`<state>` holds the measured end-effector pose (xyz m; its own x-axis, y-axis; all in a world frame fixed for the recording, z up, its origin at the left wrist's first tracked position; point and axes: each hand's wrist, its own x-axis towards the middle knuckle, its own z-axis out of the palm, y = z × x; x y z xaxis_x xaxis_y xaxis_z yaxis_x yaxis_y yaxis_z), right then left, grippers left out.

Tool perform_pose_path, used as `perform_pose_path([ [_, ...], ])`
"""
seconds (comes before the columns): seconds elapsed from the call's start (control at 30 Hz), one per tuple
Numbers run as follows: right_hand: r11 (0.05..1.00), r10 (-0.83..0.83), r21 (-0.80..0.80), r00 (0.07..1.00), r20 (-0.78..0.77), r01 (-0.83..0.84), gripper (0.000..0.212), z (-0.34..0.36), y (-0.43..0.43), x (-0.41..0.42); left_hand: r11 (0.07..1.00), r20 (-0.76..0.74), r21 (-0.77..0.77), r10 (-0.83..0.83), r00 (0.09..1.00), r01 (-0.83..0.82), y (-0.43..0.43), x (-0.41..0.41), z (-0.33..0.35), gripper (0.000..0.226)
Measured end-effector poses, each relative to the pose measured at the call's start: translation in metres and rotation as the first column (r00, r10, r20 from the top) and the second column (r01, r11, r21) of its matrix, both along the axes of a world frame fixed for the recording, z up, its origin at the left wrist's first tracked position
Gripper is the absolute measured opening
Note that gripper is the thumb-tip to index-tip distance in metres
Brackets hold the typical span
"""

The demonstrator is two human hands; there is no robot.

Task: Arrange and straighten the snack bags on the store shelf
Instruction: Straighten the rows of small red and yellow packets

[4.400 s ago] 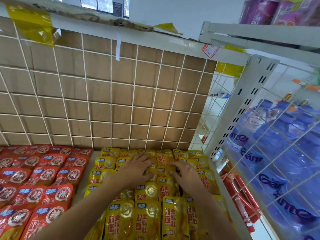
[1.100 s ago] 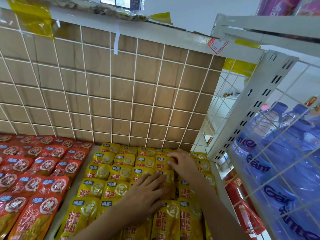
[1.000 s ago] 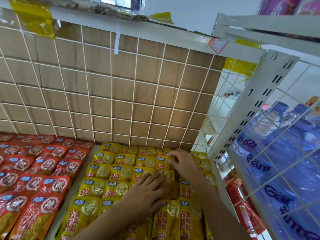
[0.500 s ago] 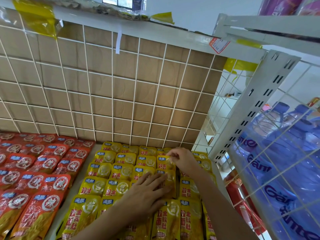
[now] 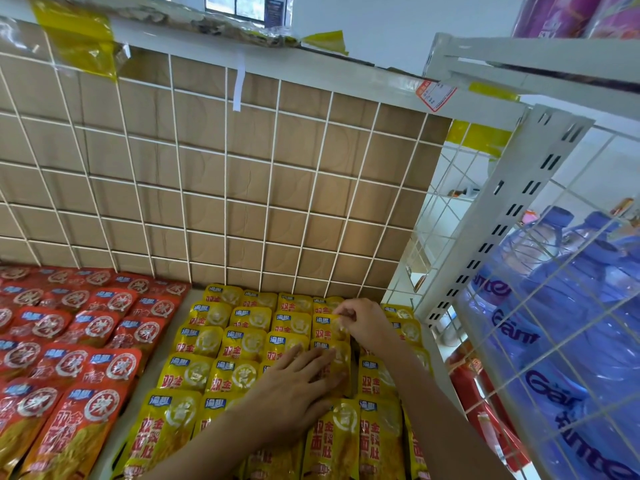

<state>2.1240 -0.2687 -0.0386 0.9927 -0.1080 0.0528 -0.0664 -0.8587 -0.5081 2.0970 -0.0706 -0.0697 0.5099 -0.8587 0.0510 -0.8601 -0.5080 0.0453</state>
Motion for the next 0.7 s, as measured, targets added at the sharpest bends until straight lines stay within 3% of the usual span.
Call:
perform_pose_path([
  [0.7,0.999,0.02,-0.026,1.0,0.021,-0.019,0.016,0.002,0.001,-0.003,0.997,-0.086,0.049,0.069,0.994,-0.065,-0.013,-0.008,0.001,0.051],
])
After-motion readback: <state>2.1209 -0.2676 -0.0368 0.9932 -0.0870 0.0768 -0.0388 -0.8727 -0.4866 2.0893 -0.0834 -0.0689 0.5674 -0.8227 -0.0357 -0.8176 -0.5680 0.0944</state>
